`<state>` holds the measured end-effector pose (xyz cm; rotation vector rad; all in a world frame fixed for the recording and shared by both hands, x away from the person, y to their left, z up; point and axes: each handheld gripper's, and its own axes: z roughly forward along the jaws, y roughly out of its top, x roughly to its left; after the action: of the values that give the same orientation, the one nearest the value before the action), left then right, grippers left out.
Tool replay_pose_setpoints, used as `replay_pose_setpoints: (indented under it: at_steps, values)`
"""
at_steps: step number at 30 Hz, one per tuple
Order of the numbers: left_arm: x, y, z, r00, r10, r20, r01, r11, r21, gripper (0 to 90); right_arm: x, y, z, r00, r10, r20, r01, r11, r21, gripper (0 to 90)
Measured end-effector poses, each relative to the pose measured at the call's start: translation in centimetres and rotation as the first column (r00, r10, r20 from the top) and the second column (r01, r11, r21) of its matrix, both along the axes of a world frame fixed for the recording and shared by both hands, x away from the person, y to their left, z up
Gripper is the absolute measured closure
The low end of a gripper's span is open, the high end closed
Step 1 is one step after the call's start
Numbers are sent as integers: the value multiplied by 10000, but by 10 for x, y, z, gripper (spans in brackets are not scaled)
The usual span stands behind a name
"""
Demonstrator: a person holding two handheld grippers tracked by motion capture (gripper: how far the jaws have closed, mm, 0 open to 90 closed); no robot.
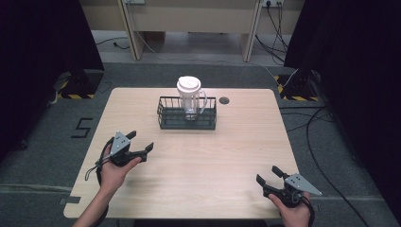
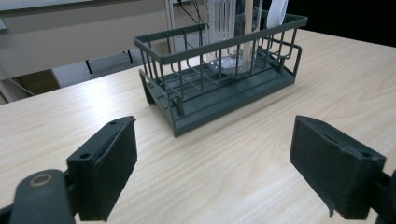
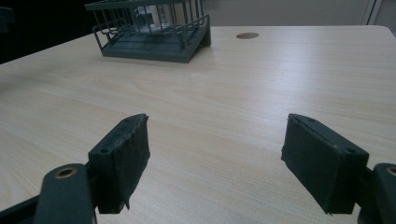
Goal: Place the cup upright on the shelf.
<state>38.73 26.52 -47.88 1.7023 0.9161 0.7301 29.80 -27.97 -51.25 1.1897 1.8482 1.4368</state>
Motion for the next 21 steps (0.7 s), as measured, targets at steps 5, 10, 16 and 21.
replay_pose_setpoints:
  at_steps: [5,10,16,21]
  values:
    - [-10,11,-8,9998,166,-66,-166,9999,-29,146,0,0,0,10000,-14,22,15,10000,-24,234]
    - [-22,21,-19,9986,509,-168,-512,9986,-151,148,0,0,0,10000,-26,33,27,10000,-25,234]
    - [-33,27,-25,9972,740,-90,-743,9968,-310,154,0,0,0,10000,-58,38,58,10000,-42,234]
    - [-37,27,-26,9974,718,-45,-719,9968,-362,160,-1,0,0,10000,-45,24,45,10000,-75,236]
